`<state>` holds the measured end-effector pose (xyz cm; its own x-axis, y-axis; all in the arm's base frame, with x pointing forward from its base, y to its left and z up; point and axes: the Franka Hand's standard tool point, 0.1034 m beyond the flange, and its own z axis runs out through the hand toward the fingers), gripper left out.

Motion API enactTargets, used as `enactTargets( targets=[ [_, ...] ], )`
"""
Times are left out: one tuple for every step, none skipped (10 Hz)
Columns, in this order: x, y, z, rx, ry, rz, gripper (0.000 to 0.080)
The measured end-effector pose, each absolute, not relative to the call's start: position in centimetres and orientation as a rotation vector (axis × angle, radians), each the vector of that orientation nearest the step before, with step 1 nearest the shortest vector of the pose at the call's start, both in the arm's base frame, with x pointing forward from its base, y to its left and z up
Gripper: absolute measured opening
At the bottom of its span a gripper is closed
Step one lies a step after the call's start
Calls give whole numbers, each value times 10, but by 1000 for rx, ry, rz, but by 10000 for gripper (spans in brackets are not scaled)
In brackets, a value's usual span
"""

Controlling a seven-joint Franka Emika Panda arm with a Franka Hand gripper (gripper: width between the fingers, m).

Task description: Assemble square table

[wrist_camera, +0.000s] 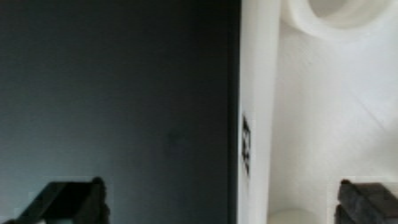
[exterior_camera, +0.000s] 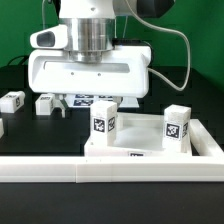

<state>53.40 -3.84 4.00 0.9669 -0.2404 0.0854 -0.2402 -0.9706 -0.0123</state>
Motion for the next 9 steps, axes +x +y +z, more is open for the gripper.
enactTargets(
  targets=[
    [533, -39, 36, -3122, 377, -154, 648],
    [530, -35, 29, -3126, 375, -152, 648],
    [531, -35, 29, -3126, 375, -151, 648],
    [531, -36, 29, -3126, 376, -150, 648],
    [530, -36, 28, -3127, 376, -150, 648],
    [530, -36, 28, -3127, 376, -150, 648],
    [530, -37, 28, -3127, 372, -150, 648],
    [524, -41, 23, -3118, 382, -159, 648],
    [519, -37, 17, -3110, 388, -160, 648]
  ],
)
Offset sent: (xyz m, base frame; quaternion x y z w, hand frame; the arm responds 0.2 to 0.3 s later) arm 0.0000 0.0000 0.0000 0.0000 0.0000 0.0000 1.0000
